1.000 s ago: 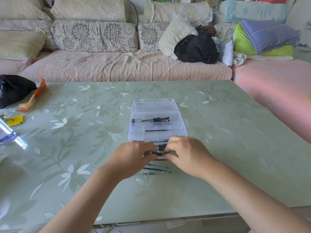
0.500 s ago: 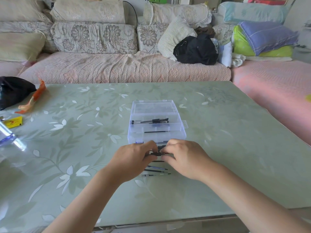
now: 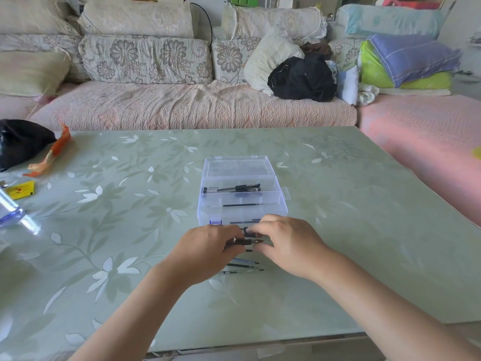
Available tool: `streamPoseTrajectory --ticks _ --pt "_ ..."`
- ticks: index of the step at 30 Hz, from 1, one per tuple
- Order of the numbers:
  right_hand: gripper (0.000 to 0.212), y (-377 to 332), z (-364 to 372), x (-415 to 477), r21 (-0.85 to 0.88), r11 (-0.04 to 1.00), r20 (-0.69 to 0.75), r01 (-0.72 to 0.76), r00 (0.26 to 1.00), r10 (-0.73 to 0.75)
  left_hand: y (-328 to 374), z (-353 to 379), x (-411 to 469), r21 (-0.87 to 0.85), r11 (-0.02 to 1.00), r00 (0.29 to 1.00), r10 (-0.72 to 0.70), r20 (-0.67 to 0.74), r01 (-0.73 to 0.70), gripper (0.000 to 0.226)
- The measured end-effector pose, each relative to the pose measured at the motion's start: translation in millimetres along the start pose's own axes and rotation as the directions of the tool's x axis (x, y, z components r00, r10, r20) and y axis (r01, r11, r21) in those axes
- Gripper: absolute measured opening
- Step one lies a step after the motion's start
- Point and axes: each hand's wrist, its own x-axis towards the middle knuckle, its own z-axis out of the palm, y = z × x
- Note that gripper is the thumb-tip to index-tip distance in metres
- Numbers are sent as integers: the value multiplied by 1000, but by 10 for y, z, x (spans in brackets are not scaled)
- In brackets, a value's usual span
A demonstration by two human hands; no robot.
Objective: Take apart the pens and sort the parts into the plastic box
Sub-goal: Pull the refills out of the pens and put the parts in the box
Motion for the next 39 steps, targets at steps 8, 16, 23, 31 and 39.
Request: streamPoseTrajectory --ticks 8,16,23,31,39 --pt "24 10 2 11 -29 999 13 17 1000 -16 -4 -7 7 25 1000 998 -7 -54 9 18" --pt "16 -12 -43 -1 -9 1000 -45 -17 999 16 23 -16 11 -42 999 1000 -14 -5 14 14" --pt "13 13 -55 -2 7 1000 -119 -17 993 18 -42 -21 25 -27 996 996 -83 21 84 26" --pt "15 112 -71 10 -2 998 -92 -57 994 56 -209 -223 20 -62 980 981 -184 54 187 19" --pt "14 313 -207 11 -19 983 -72 -183 981 181 -595 -479 -38 28 930 929 -368 37 367 13"
